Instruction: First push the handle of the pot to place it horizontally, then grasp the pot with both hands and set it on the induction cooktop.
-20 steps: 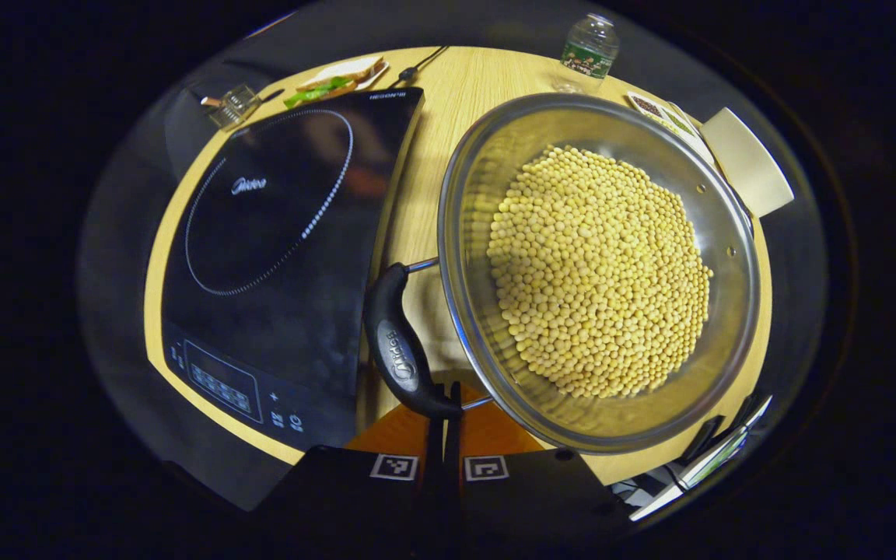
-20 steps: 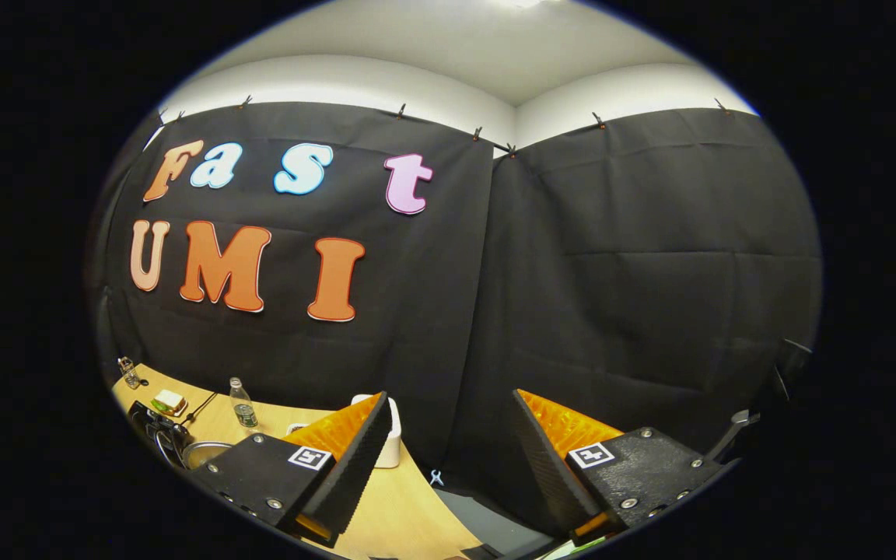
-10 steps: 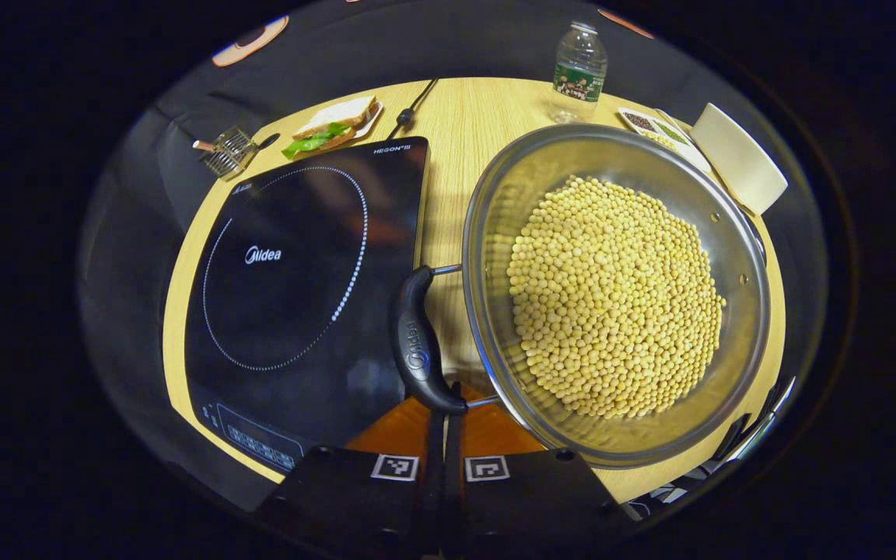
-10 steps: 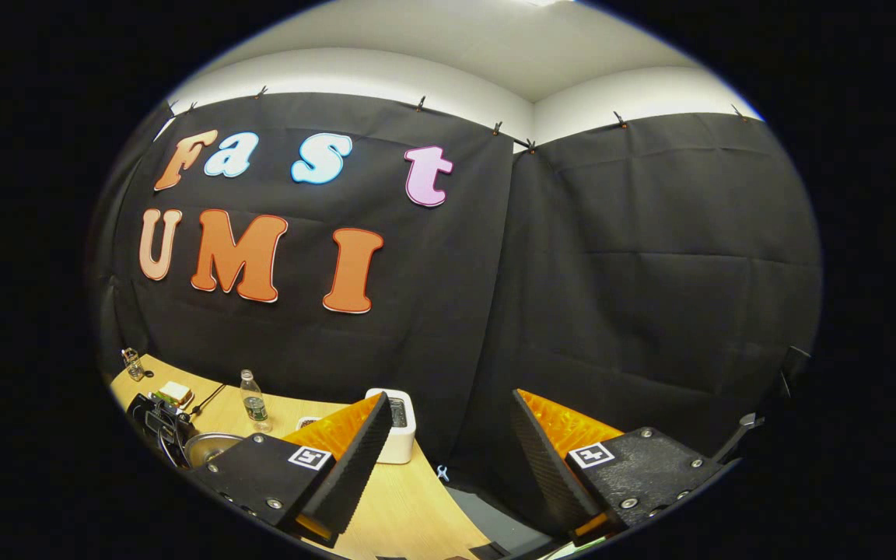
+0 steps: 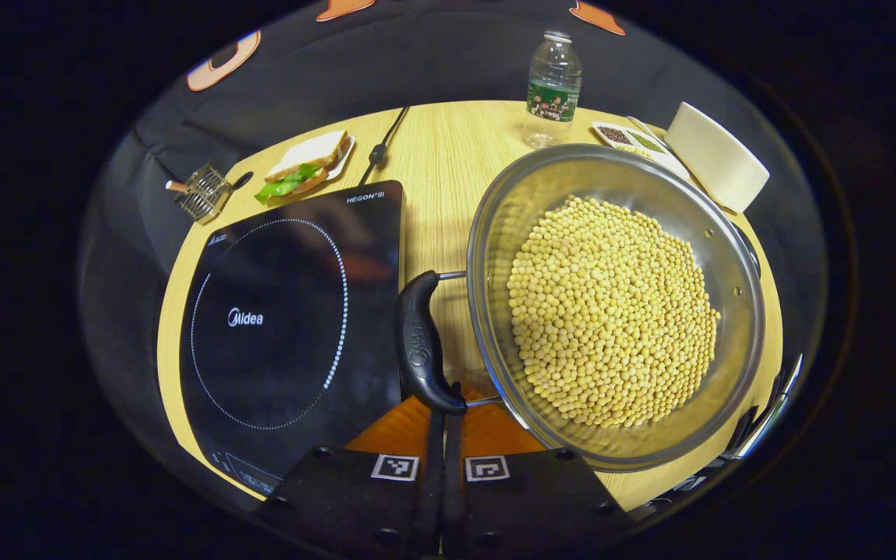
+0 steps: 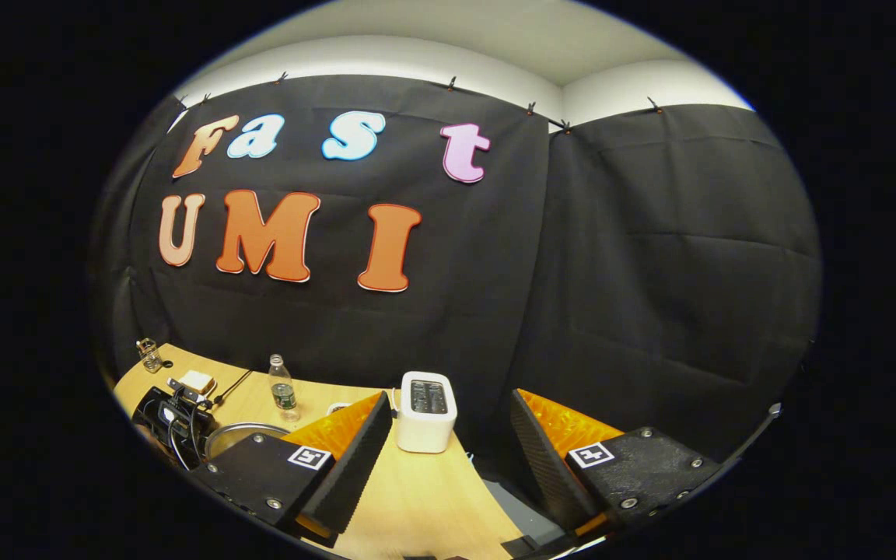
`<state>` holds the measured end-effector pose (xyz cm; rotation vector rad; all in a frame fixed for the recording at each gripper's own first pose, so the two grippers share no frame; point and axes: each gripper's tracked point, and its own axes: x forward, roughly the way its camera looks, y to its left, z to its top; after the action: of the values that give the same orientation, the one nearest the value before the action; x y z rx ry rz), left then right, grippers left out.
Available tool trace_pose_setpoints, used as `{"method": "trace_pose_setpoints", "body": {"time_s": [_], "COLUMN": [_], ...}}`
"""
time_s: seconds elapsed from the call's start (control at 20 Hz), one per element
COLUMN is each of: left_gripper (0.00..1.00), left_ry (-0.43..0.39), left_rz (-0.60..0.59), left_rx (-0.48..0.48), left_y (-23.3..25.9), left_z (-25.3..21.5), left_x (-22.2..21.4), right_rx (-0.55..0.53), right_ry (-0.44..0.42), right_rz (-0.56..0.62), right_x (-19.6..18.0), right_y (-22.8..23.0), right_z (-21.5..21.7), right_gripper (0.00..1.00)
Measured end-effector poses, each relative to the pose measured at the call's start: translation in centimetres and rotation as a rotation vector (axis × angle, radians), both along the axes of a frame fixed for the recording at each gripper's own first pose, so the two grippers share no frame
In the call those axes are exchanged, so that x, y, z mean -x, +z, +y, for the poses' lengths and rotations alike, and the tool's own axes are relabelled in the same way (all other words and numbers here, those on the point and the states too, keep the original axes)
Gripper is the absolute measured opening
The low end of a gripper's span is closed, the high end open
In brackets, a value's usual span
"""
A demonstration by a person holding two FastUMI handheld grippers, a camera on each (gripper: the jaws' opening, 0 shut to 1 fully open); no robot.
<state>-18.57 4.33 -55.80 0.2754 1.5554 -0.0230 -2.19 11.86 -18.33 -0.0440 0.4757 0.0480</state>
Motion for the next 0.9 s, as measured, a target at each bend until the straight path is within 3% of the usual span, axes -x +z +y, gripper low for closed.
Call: {"method": "trace_pose_setpoints", "body": {"time_s": [0.55, 0.75, 0.8, 0.85, 0.9], "left_gripper": [0.08, 0.08, 0.14, 0.08, 0.11], "left_ry": [-0.077, -0.102, -0.105, -0.107, -0.112], "left_rz": [-0.058, -0.069, -0.07, -0.071, -0.078], "left_rx": [0.056, 0.09, 0.109, 0.129, 0.145], "left_y": [-1.0, 0.7, 1.2, 2.1, 3.2], "left_z": [0.5, 1.2, 1.4, 1.0, 1.1], "left_x": [-3.4, -4.5, -4.7, -5.7, -6.2], "right_rx": [-0.069, -0.085, -0.092, -0.098, -0.104], "right_ry": [0.149, 0.169, 0.172, 0.174, 0.174], "right_rz": [0.166, 0.231, 0.248, 0.266, 0.286], "right_x": [-1.1, -1.5, -1.5, -1.5, -1.5], "right_y": [-6.9, -9.6, -10.4, -11.2, -12.0], "right_z": [8.4, 10.0, 10.1, 10.3, 10.4], "right_gripper": [0.96, 0.96, 0.96, 0.96, 0.96]}}
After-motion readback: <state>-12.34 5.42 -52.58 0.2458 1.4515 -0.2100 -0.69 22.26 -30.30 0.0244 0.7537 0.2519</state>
